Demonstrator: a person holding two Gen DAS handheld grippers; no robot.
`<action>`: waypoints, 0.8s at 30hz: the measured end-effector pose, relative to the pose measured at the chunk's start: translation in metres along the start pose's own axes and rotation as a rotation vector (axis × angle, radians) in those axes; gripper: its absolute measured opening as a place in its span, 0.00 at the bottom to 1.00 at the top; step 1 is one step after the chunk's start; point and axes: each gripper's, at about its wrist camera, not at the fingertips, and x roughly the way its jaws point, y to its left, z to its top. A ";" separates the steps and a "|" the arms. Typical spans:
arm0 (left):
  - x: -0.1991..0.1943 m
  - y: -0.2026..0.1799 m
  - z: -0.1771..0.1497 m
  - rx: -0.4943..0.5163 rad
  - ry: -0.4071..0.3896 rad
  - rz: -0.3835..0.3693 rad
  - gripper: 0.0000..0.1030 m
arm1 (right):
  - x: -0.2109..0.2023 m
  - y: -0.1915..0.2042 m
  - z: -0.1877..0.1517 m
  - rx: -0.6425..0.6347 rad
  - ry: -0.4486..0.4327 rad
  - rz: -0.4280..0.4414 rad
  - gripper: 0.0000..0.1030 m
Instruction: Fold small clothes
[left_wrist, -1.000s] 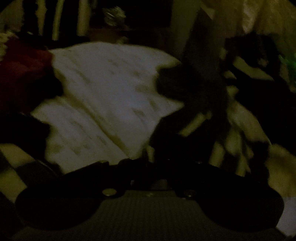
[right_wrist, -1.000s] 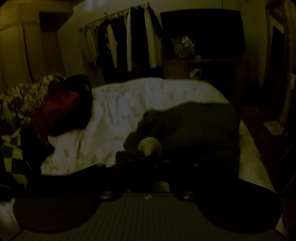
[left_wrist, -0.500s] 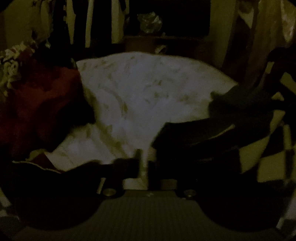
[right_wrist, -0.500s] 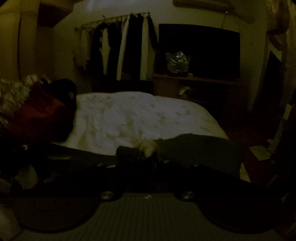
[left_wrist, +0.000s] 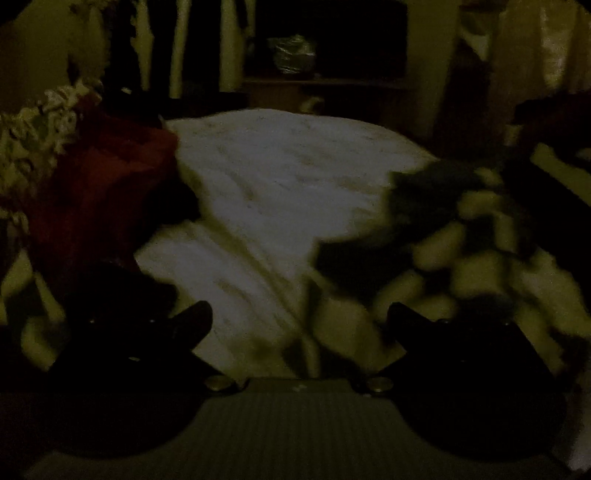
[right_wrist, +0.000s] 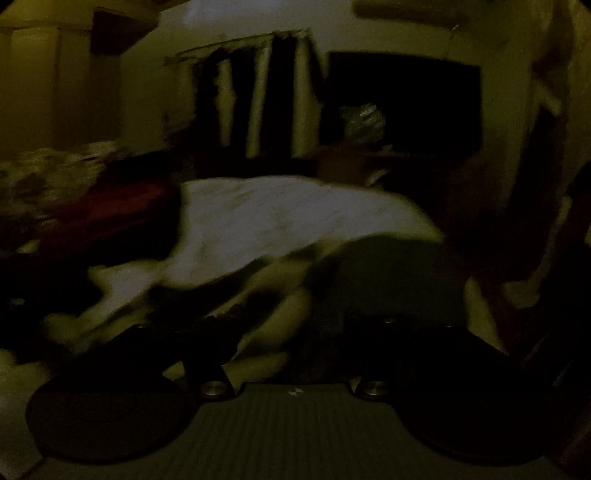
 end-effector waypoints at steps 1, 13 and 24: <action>-0.008 -0.002 -0.010 -0.006 0.016 -0.002 1.00 | -0.010 0.009 -0.006 0.006 0.022 0.029 0.96; -0.037 -0.024 -0.093 0.005 0.113 0.100 1.00 | -0.032 0.141 -0.088 -0.101 0.332 0.311 0.97; -0.020 -0.024 -0.096 0.012 0.142 0.086 1.00 | -0.001 0.138 -0.100 -0.111 0.355 0.296 0.04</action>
